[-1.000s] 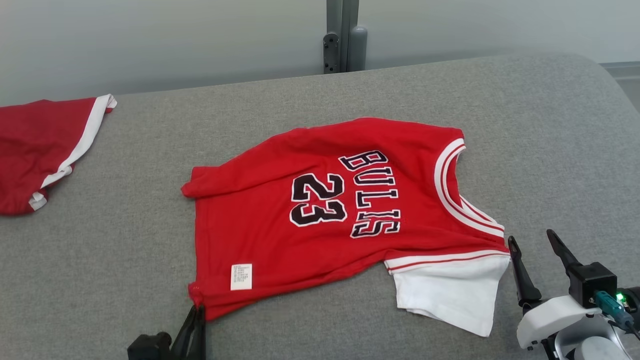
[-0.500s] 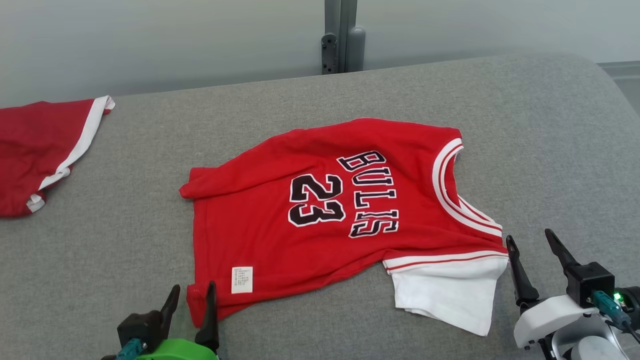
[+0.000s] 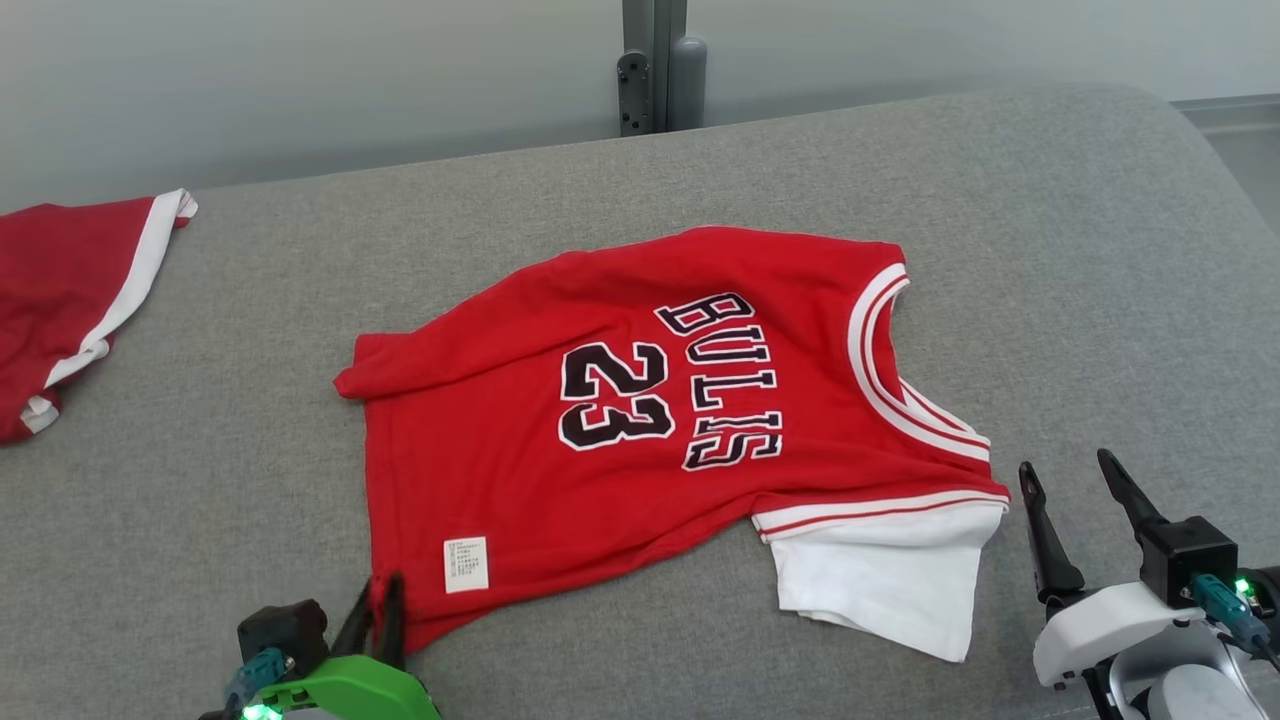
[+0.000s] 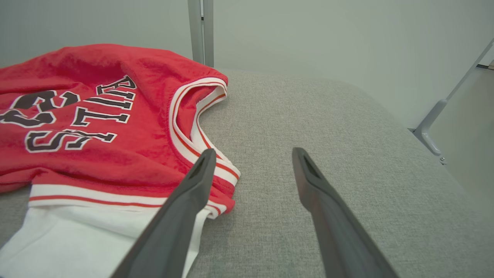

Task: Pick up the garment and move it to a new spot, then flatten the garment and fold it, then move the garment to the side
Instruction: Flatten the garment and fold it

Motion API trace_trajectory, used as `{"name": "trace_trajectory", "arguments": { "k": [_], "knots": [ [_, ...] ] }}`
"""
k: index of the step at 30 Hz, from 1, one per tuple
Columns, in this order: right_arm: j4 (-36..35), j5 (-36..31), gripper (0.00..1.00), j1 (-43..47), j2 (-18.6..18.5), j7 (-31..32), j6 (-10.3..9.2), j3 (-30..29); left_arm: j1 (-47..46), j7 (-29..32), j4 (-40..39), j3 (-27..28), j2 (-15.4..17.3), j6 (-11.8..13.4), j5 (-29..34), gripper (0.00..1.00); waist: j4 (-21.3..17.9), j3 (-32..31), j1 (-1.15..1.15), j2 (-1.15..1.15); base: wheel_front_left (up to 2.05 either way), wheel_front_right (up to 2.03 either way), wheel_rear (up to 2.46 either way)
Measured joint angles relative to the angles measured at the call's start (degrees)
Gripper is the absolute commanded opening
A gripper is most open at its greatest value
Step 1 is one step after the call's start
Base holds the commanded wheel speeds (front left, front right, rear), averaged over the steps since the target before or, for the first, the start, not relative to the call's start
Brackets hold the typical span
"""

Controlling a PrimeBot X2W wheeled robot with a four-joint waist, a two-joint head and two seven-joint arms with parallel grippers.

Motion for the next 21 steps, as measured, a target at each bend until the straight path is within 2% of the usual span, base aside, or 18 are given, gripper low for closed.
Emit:
{"name": "trace_trajectory", "arguments": {
  "k": [6, 14, 20, 21],
  "knots": [
    [-0.3, 0.0, 1.00, 0.0, 0.5, 0.0, 0.00, -0.5, 2.9, 0.3, -7.7, -0.5, 0.2, -0.9, -0.8, 0.00, 1.3, 0.0, 0.00, 0.00, 0.00, 0.00, 0.00],
    [-0.4, 0.0, 1.00, 0.1, 1.0, 0.0, 0.00, -0.7, 9.4, 1.2, -17.2, -1.7, 0.5, -0.9, -2.0, 0.00, 3.9, 0.1, 0.00, 0.00, 0.00, 0.00, 0.00],
    [0.0, 0.0, 1.00, 0.1, 1.2, 0.0, 0.00, -0.6, 13.2, 2.4, -17.2, -2.7, -0.1, -0.9, -3.7, 0.00, 5.8, -0.1, 0.00, 0.00, 0.00, 0.00, 0.00],
    [0.1, 0.0, 1.00, 0.1, 1.2, 0.0, 0.00, -0.6, 13.4, 2.4, -16.5, -2.8, -0.2, -0.9, -3.9, 0.04, 5.9, -0.2, 0.00, 0.00, 0.00, 0.00, 0.00]
  ]
}}
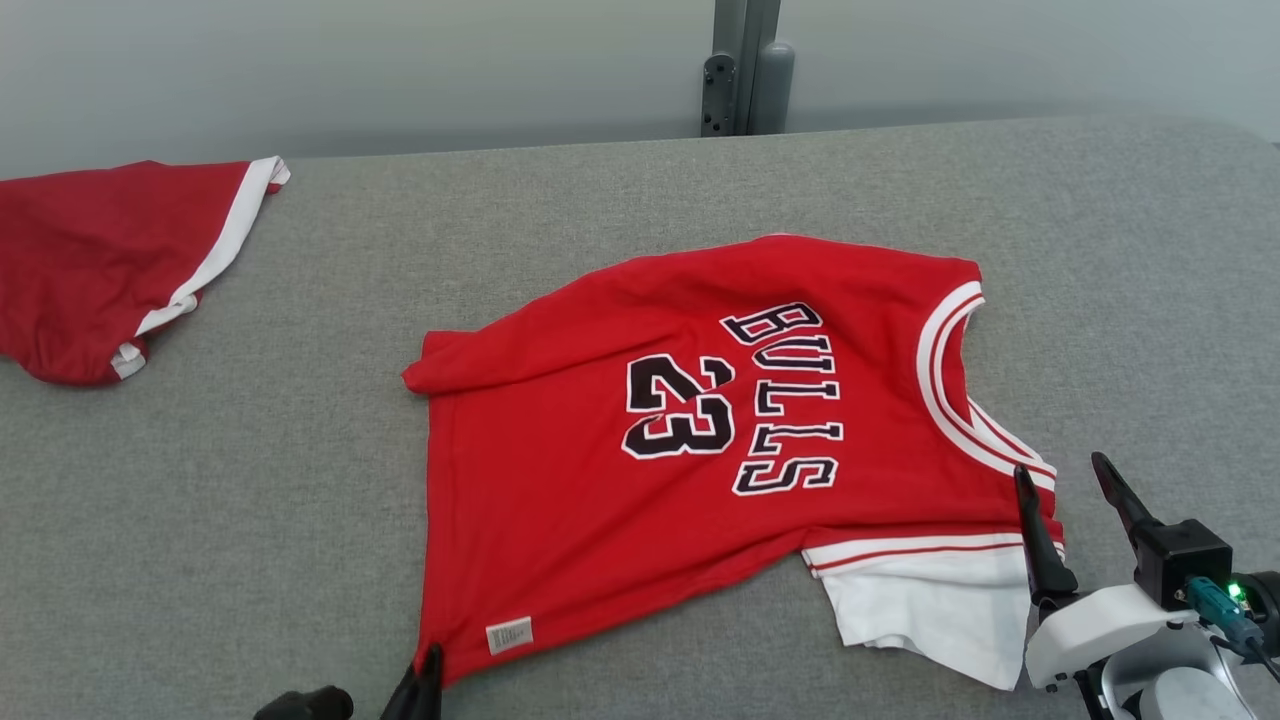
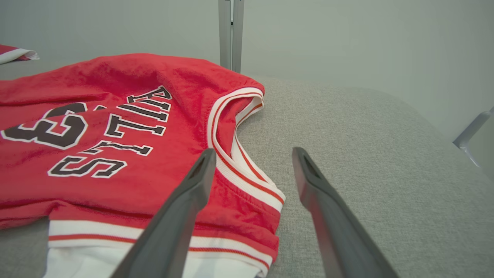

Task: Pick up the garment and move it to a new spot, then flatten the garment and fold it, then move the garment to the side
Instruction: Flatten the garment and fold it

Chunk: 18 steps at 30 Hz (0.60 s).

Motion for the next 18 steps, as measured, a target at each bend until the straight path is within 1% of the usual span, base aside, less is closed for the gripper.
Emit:
{"name": "trace_trajectory", "arguments": {
  "k": [2, 3, 4, 10, 15, 18],
  "knots": [
    [0.2, 0.0, 1.00, 0.0, 0.0, 0.0, 0.00, 0.1, 0.4, 0.2, 1.9, -0.3, 0.0, 0.0, 0.0, 0.43, 0.2, -0.3, 0.00, 0.00, 0.00, 0.00, 0.00],
    [0.3, 0.0, 1.00, 0.0, 0.0, 0.0, 0.00, 0.1, 0.7, 0.2, 3.1, -0.4, 0.0, -0.1, -0.2, 0.69, 0.3, -0.4, 0.00, 0.00, 0.00, 0.00, 0.00],
    [0.3, 0.0, 1.00, 0.0, 0.0, 0.0, 0.00, 0.1, 0.8, 0.0, 4.1, -0.3, 0.0, -0.3, -0.3, 1.00, 0.4, -0.5, 0.00, 0.00, 0.00, 0.00, 0.00],
    [0.3, 0.1, 1.00, 0.1, -0.5, 0.0, 0.00, 0.2, 1.1, -0.7, 7.8, 0.4, 1.0, -0.8, -1.5, 1.00, 0.2, -0.9, 0.00, 0.00, 0.00, 0.00, 0.00],
    [0.1, 0.1, 1.00, 0.4, -0.6, 0.0, -0.01, 0.2, 0.5, -2.3, 6.7, 2.0, 3.4, -0.8, -1.3, 1.00, -0.6, -0.8, 0.00, 0.00, 0.00, 0.00, 0.00],
    [0.1, 0.1, 1.00, 0.4, -0.6, 0.0, 0.00, 0.6, -2.8, -2.4, 5.2, 2.0, 3.9, -1.4, -1.2, 1.00, -1.3, -0.8, 0.00, 0.00, 0.00, 0.00, 0.00]
  ]
}}
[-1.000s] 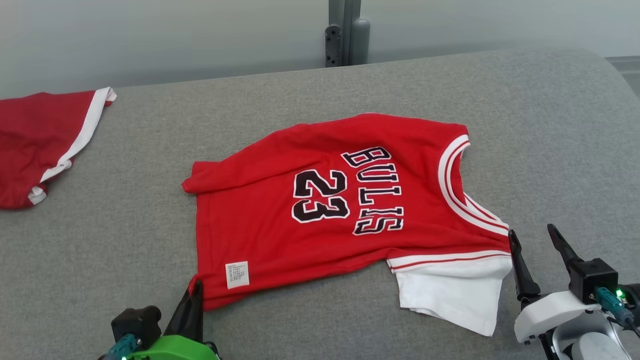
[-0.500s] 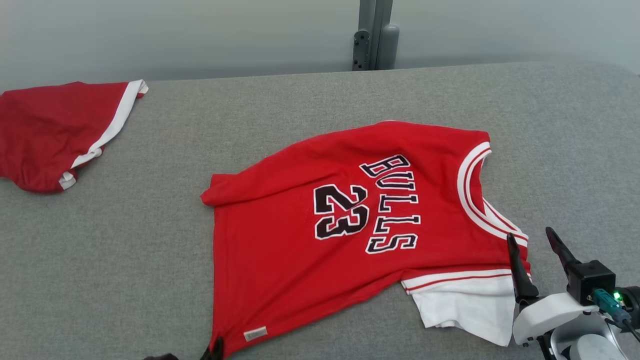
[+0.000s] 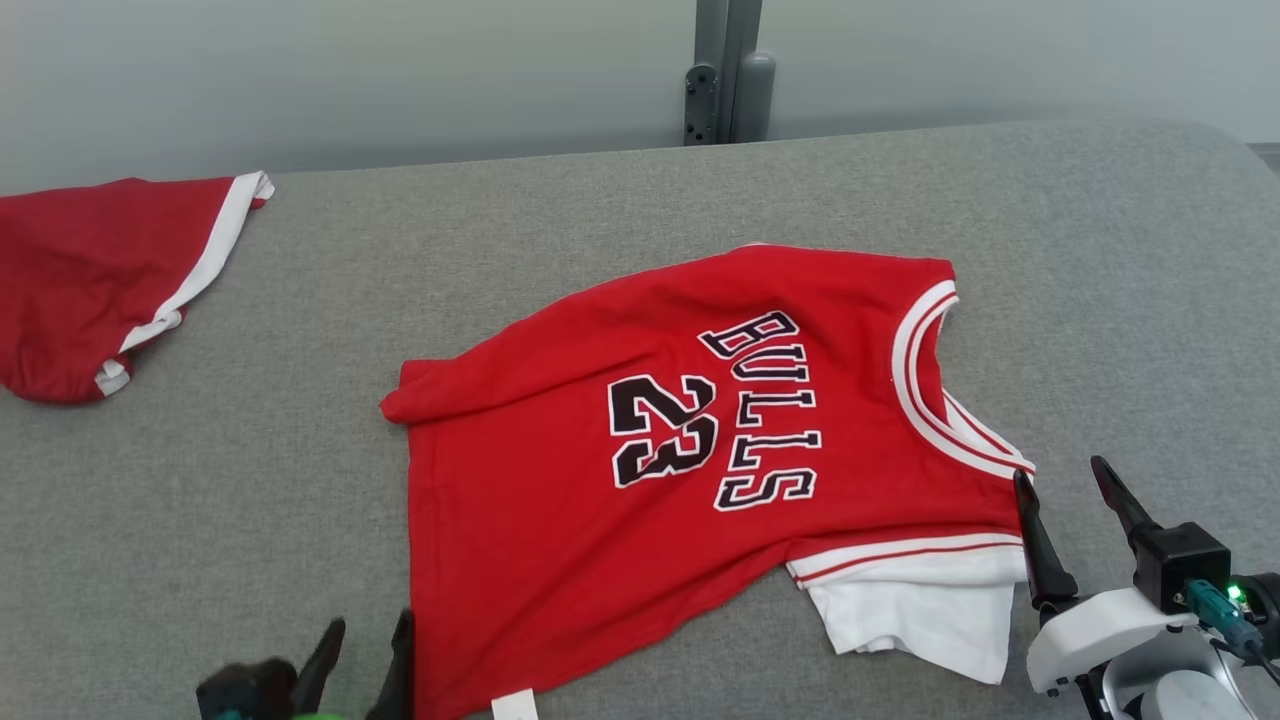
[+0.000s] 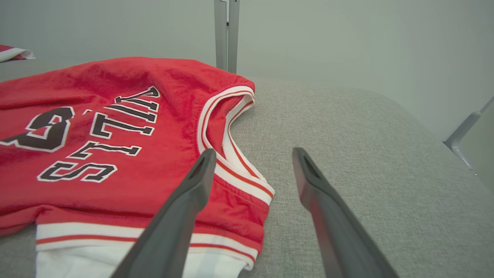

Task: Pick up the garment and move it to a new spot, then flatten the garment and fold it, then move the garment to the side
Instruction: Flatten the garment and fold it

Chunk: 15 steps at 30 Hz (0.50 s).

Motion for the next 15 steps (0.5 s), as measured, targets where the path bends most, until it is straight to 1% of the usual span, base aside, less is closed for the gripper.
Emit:
{"name": "trace_trajectory", "arguments": {
  "k": [3, 6, 9, 15],
  "knots": [
    [0.0, 0.0, 1.00, -0.2, 0.0, 0.0, 0.00, 0.5, -5.3, 0.5, -0.8, -0.9, 0.3, -0.1, 1.4, 1.00, -1.0, 0.1, 0.00, 0.00, 0.00, 0.00, 0.00],
    [0.0, 0.0, 1.00, -0.9, 0.1, 0.0, 0.00, 1.3, -10.8, 1.7, 1.0, -1.6, -0.1, -0.1, 1.8, 1.00, -2.1, 0.4, 0.00, 0.00, 0.00, 0.00, 0.00],
    [0.0, 0.0, 1.00, -1.8, 0.3, 0.0, 0.00, 2.5, -16.2, 3.2, 6.2, -1.3, 0.1, 0.1, 2.1, 1.00, -3.5, 1.0, 0.00, 0.00, 0.00, 0.00, 0.00],
    [-0.1, 0.1, 1.00, -4.1, 0.3, 0.0, -0.01, 3.5, -25.1, 5.3, 17.7, 0.3, 1.5, 1.1, 1.7, 1.00, -6.7, 3.3, 0.00, 0.00, 0.00, 0.00, 0.00]
  ]
}}
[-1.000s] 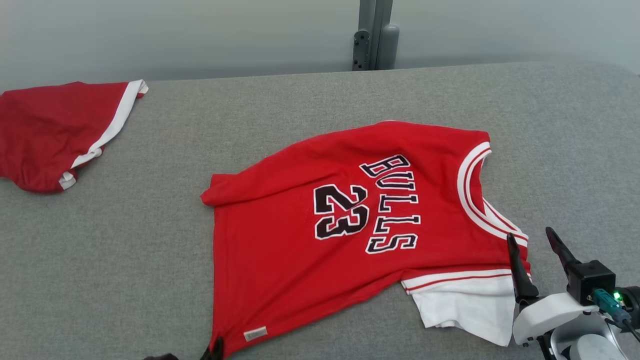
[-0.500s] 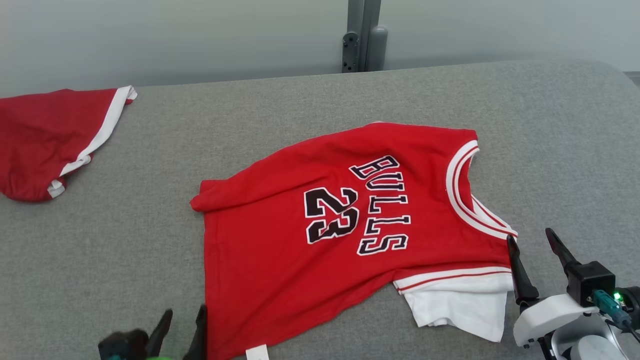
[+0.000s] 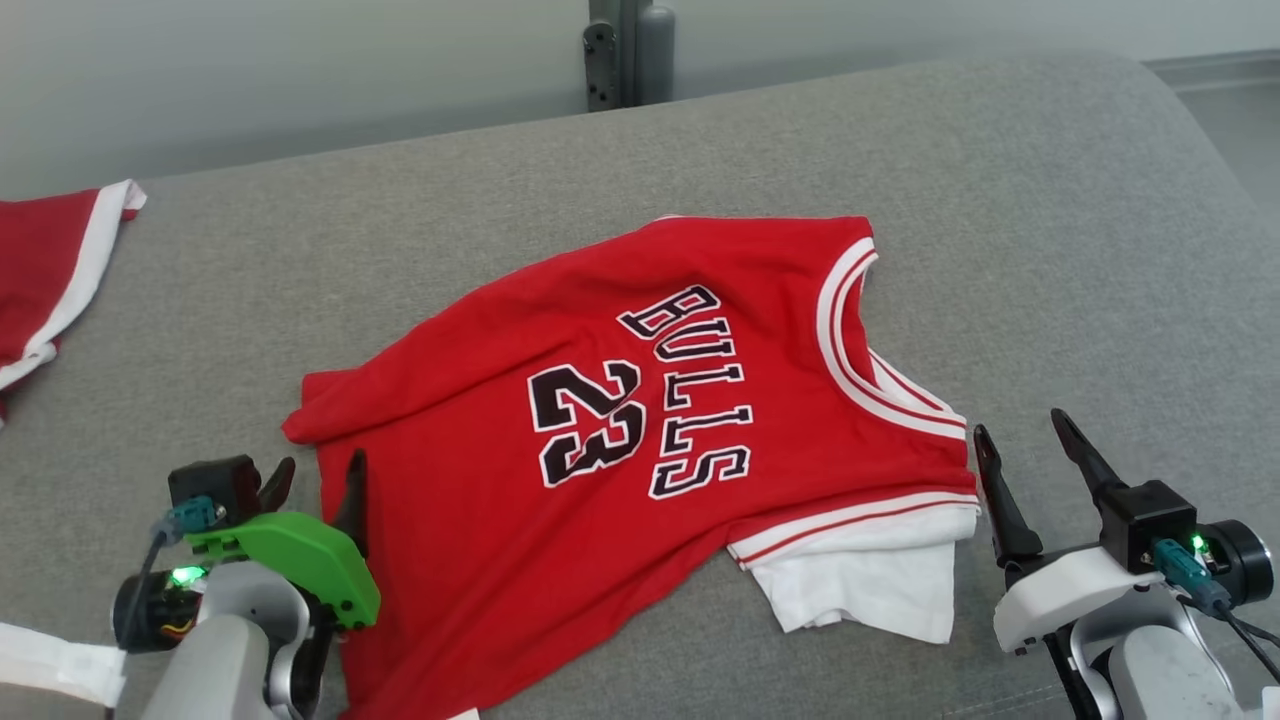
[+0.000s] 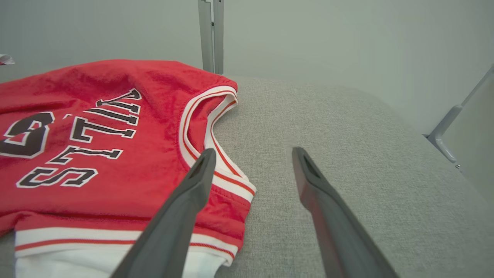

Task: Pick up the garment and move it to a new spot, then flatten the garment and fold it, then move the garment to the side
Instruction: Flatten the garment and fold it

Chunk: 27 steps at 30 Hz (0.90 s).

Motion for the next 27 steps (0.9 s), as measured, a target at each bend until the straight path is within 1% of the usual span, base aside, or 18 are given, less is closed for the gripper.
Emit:
{"name": "trace_trajectory", "arguments": {
  "k": [3, 6, 8, 9, 10, 11, 12, 14, 18, 27],
  "knots": [
    [-0.1, 0.1, 1.00, -0.4, 0.0, 0.0, 0.01, -0.1, -2.8, 1.5, 4.5, 0.2, 1.2, 0.2, 0.0, 1.00, -1.3, 1.5, 0.00, 0.00, 0.00, 0.00, 0.00],
    [-0.2, 0.1, 1.00, -0.7, 0.1, 0.0, 0.01, -0.4, -4.7, 2.9, 7.7, 0.1, 1.4, 0.2, -0.2, 1.00, -2.6, 2.8, 0.00, 0.00, 0.00, 0.00, 0.00],
    [-0.3, 0.1, 1.00, -0.8, 0.1, 0.0, 0.00, -0.6, -6.1, 4.2, 9.2, -0.3, 1.7, -0.8, -0.4, 1.00, -3.4, 3.6, 0.00, 0.00, 0.00, 0.00, 0.00],
    [-0.3, 0.1, 1.00, -0.8, 0.1, 0.0, 0.00, -0.6, -6.5, 4.8, 9.5, -0.7, 1.8, -1.0, -0.4, 0.76, -3.6, 3.9, 0.00, 0.00, 0.00, 0.00, 0.00],
    [-0.4, 0.1, 1.00, -0.8, 0.1, 0.0, 0.00, -0.7, -6.9, 4.9, 9.8, -1.1, 2.2, -1.4, -0.4, 0.40, -3.9, 4.3, 0.00, 0.00, 0.00, 0.00, 0.00],
    [-0.5, 0.1, 1.00, -0.8, 0.2, 0.0, 0.00, -0.8, -7.2, 4.7, 9.8, -1.2, 2.3, -1.5, -0.4, 0.16, -4.1, 4.5, 0.00, 0.00, 0.00, 0.00, 0.00],
    [-0.5, 0.1, 1.00, -0.9, 0.2, 0.0, 0.01, -0.8, -7.5, 4.6, 9.9, -1.4, 2.4, -1.7, -0.4, 0.00, -4.3, 4.8, 0.00, 0.00, 0.00, 0.00, 0.00],
    [-0.6, 0.1, 1.00, -1.0, 0.3, 0.0, 0.00, -1.1, -8.1, 4.1, 9.7, -2.3, 2.5, -2.3, 0.2, 0.00, -4.5, 5.1, 0.00, 0.00, 0.00, 0.00, 0.00],
    [-0.8, 0.0, 1.00, -1.2, 0.7, 0.0, 0.00, -1.3, -8.6, 0.9, 8.6, -3.2, 2.6, -2.4, 1.4, 0.00, -4.2, 5.5, 0.00, 0.00, 0.00, 0.00, 0.00],
    [-1.6, 0.0, 1.00, -2.5, 1.0, 0.0, 0.00, -1.0, -13.5, -8.3, 4.5, -2.7, 3.2, 0.8, 4.2, 0.00, -4.1, 7.4, 0.00, 0.00, 0.00, 0.00, 0.00]
  ]
}}
